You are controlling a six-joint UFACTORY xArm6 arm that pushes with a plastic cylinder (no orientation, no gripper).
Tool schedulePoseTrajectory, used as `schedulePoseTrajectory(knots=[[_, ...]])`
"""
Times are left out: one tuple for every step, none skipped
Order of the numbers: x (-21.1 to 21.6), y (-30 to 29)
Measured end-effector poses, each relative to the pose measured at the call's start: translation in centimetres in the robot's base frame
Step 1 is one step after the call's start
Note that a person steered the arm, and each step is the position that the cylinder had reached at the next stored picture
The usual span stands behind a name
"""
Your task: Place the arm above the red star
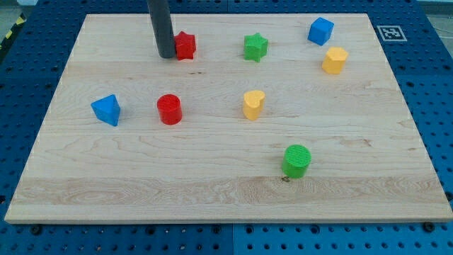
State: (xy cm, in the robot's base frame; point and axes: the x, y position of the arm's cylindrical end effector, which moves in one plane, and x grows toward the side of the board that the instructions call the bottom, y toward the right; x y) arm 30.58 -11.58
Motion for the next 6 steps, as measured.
schedulePoseTrajectory(knots=[[-0.3,1.1],[-0.3,3.2],[-0.1,3.3],[1.7,0.8],[-1.0,-0.1],[-6.6,-0.4]])
